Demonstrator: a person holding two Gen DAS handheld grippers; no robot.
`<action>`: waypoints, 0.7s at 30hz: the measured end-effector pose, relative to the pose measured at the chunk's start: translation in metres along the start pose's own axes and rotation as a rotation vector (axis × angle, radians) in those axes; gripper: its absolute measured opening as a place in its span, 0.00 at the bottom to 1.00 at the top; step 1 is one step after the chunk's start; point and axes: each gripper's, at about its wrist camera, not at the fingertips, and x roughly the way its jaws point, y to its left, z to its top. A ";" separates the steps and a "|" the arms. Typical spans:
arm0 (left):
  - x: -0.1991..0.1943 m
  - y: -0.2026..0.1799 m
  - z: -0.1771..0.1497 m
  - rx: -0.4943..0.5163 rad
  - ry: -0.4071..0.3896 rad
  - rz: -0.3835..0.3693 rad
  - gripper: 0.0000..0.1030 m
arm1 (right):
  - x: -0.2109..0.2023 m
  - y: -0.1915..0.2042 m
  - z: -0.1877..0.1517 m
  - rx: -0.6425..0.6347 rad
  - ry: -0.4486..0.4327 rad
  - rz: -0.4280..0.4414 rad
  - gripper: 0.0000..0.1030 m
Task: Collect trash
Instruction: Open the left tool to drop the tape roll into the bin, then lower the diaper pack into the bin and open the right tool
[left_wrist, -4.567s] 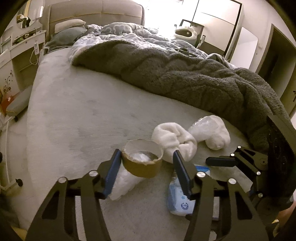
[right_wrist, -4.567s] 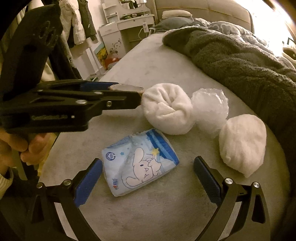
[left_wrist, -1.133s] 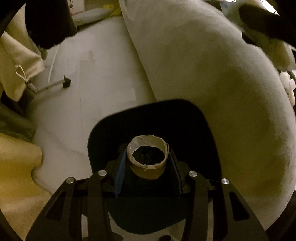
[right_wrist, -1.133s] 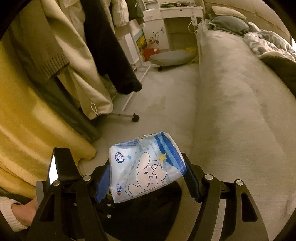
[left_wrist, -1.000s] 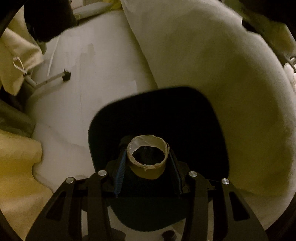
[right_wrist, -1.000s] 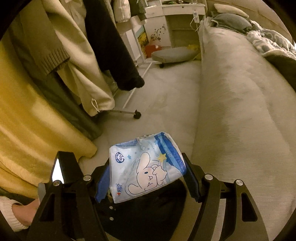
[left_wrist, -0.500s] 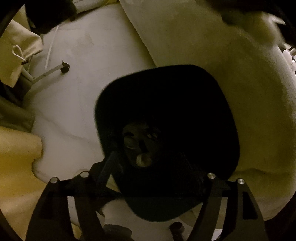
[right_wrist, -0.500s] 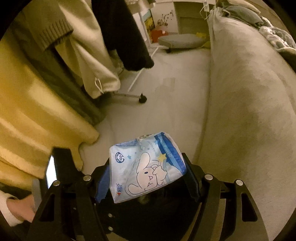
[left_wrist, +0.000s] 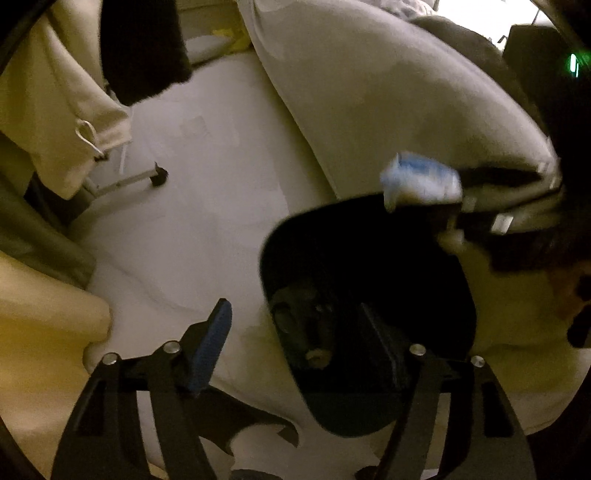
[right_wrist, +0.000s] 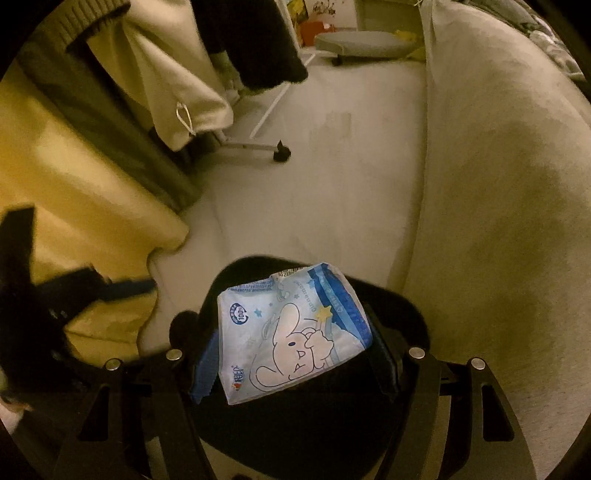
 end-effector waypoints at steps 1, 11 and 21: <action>-0.005 0.003 0.002 -0.008 -0.015 -0.001 0.67 | 0.004 0.001 -0.002 -0.003 0.011 -0.002 0.68; -0.046 0.023 0.019 -0.032 -0.157 -0.012 0.61 | 0.054 0.011 -0.019 -0.041 0.133 -0.039 0.68; -0.079 0.017 0.037 -0.029 -0.250 -0.016 0.45 | 0.099 0.007 -0.041 -0.058 0.242 -0.097 0.70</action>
